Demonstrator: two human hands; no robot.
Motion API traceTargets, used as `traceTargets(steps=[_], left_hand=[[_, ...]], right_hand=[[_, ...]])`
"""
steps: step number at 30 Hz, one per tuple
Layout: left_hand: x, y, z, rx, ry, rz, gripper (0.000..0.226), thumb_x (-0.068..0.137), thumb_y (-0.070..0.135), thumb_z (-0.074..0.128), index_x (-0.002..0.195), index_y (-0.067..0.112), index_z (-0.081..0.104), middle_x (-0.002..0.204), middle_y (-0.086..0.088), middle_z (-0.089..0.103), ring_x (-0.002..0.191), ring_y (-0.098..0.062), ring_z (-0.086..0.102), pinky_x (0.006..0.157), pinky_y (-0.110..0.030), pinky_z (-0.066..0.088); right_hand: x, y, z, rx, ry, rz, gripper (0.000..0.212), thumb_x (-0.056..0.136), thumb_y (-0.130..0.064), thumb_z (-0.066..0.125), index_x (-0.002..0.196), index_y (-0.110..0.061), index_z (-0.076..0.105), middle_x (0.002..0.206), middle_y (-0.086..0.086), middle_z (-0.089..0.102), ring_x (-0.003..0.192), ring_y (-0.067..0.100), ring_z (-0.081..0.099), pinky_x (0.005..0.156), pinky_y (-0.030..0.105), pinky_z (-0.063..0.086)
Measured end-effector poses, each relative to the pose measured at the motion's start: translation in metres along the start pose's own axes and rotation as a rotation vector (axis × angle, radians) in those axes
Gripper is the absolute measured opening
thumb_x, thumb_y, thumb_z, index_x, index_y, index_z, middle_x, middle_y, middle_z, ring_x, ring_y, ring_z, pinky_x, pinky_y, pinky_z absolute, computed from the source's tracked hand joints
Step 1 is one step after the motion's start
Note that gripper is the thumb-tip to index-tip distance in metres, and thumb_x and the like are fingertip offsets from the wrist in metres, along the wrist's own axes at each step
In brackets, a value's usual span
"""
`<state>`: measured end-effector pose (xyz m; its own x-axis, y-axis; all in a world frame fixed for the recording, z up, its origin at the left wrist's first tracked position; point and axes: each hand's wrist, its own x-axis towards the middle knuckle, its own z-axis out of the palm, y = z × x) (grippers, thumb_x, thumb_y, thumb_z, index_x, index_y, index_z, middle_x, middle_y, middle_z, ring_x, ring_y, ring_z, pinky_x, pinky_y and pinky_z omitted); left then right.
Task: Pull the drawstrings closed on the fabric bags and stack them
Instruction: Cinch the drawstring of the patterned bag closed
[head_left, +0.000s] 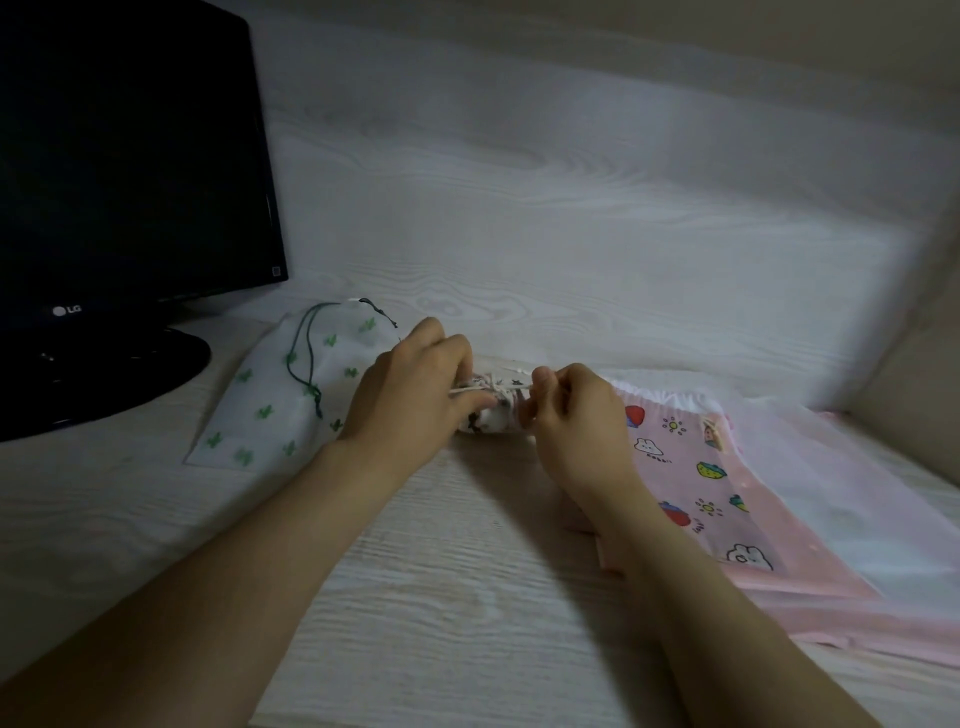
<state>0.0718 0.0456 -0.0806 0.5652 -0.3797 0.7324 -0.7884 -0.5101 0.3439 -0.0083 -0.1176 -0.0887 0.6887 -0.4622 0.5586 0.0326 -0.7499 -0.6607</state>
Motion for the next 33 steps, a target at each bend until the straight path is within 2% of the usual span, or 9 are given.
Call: traceTargets(steps=[4, 8, 12, 15, 18, 20, 25, 31, 33], left_hand=[[0.001, 0.001, 0.004, -0.003, -0.040, -0.014, 0.039, 0.083, 0.045, 0.087, 0.073, 0.018, 0.061, 0.095, 0.002, 0.044, 0.072, -0.021, 0.056, 0.066, -0.036, 0.052], [-0.002, -0.008, 0.011, -0.047, -0.143, 0.001, 0.024, 0.093, 0.036, 0.079, 0.083, 0.015, 0.074, 0.105, 0.001, 0.033, 0.082, -0.022, 0.056, 0.076, -0.041, 0.056], [-0.001, -0.015, 0.013, -0.066, -0.196, -0.047, 0.017, 0.098, 0.030, 0.075, 0.086, 0.018, 0.077, 0.112, 0.000, 0.030, 0.091, -0.022, 0.053, 0.086, -0.041, 0.055], [-0.002, -0.015, 0.012, -0.062, -0.241, -0.057, 0.014, 0.100, 0.033, 0.072, 0.090, 0.024, 0.078, 0.120, 0.005, 0.027, 0.081, -0.016, 0.059, 0.085, -0.040, 0.056], [-0.002, -0.016, 0.014, -0.108, -0.237, -0.053, 0.012, 0.099, 0.033, 0.073, 0.093, 0.025, 0.079, 0.119, 0.006, 0.035, 0.089, -0.013, 0.060, 0.088, -0.041, 0.057], [-0.001, -0.017, 0.015, -0.163, -0.212, -0.059, 0.008, 0.096, 0.033, 0.076, 0.093, 0.027, 0.080, 0.113, 0.008, 0.046, 0.092, -0.010, 0.060, 0.089, -0.041, 0.057], [0.001, -0.019, 0.012, -0.214, -0.126, -0.089, 0.007, 0.091, 0.035, 0.082, 0.089, 0.029, 0.078, 0.080, 0.015, 0.074, 0.080, -0.001, 0.068, 0.079, -0.035, 0.059], [-0.002, -0.018, 0.020, -0.179, -0.151, -0.019, 0.005, 0.103, 0.022, 0.066, 0.100, 0.020, 0.063, 0.078, 0.013, 0.063, 0.074, -0.003, 0.058, 0.071, -0.036, 0.051], [-0.004, -0.014, 0.023, -0.224, -0.164, -0.021, 0.006, 0.107, 0.021, 0.057, 0.103, 0.017, 0.056, 0.079, 0.012, 0.055, 0.071, -0.002, 0.052, 0.067, -0.027, 0.042]], right_hand=[[0.001, 0.003, 0.002, 0.007, 0.014, 0.027, 0.033, 0.107, -0.034, 0.050, 0.086, -0.011, 0.063, 0.076, 0.001, 0.072, 0.072, 0.019, 0.065, 0.066, 0.037, 0.050], [0.002, 0.007, -0.004, 0.009, -0.024, -0.001, 0.033, 0.103, -0.023, 0.058, 0.075, -0.010, 0.068, 0.066, -0.002, 0.070, 0.060, 0.005, 0.061, 0.059, 0.025, 0.043], [0.000, 0.005, -0.008, 0.038, -0.075, -0.021, 0.017, 0.097, -0.008, 0.060, 0.092, -0.015, 0.074, 0.076, -0.004, 0.074, 0.065, -0.001, 0.063, 0.055, 0.007, 0.040], [-0.003, -0.001, -0.011, 0.042, -0.102, -0.086, 0.014, 0.095, -0.015, 0.063, 0.098, -0.024, 0.074, 0.079, -0.012, 0.069, 0.065, 0.001, 0.062, 0.060, 0.015, 0.044], [-0.003, 0.000, -0.016, -0.071, -0.070, -0.197, 0.005, 0.086, -0.035, 0.080, 0.088, -0.031, 0.077, 0.079, -0.017, 0.061, 0.080, -0.001, 0.057, 0.079, 0.027, 0.043], [-0.002, 0.004, -0.017, -0.172, -0.074, -0.240, 0.007, 0.084, -0.039, 0.082, 0.087, -0.033, 0.079, 0.080, -0.018, 0.059, 0.083, -0.002, 0.049, 0.081, 0.027, 0.038], [0.003, 0.009, -0.014, -0.200, -0.076, -0.236, 0.008, 0.089, -0.032, 0.077, 0.085, -0.026, 0.081, 0.083, -0.005, 0.073, 0.078, 0.012, 0.060, 0.085, 0.035, 0.045], [0.002, 0.011, -0.007, -0.107, -0.112, -0.147, 0.017, 0.098, -0.027, 0.069, 0.088, -0.014, 0.076, 0.084, -0.006, 0.074, 0.078, 0.002, 0.064, 0.066, 0.004, 0.041], [0.001, 0.011, -0.006, -0.073, -0.123, -0.135, 0.019, 0.100, -0.026, 0.066, 0.088, -0.013, 0.073, 0.081, -0.007, 0.071, 0.075, -0.004, 0.061, 0.066, 0.002, 0.040]])
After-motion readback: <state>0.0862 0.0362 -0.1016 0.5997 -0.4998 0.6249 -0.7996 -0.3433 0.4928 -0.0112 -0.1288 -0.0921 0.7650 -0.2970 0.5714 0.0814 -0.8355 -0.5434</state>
